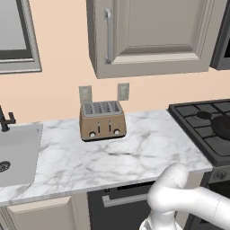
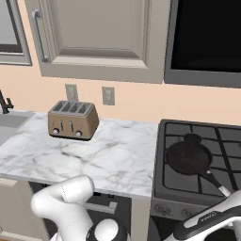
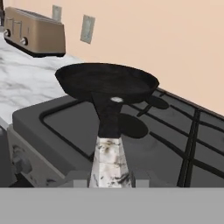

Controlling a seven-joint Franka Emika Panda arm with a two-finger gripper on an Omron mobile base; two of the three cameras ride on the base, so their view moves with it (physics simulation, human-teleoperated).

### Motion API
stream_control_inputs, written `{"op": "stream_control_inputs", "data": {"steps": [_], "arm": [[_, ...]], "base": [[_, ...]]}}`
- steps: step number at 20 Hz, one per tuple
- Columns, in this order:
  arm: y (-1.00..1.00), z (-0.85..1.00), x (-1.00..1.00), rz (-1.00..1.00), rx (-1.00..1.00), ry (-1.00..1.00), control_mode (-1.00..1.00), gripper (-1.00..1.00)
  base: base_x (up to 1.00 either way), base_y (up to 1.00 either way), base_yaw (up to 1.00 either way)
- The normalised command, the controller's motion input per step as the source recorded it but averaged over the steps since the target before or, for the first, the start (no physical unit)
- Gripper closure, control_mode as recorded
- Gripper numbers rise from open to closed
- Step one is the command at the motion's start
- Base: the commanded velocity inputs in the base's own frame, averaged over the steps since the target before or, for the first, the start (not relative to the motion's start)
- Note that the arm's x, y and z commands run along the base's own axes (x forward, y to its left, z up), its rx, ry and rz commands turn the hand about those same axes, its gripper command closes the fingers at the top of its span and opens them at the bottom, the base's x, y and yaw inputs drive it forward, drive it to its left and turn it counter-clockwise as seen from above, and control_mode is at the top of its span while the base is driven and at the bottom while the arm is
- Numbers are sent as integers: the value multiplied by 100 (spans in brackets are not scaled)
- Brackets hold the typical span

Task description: Pick the pan from the cabinet and place it on the stove. Then turn on the stove burner for the pan.

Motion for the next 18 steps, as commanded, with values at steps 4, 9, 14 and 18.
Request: {"op": "stream_control_inputs", "data": {"steps": [4, 9, 14, 18], "arm": [[-15, -14, 0, 0, 6, 0, -100, 100], [-5, -12, 2, 0, 4, 0, -100, 100], [-1, -11, 6, 0, 2, 0, -100, 100], [-14, -7, 7, 0, 5, 0, -100, 100]], "base": [[0, 0, 0], [0, 0, 0], [0, 0, 0], [0, 0, 0]]}}
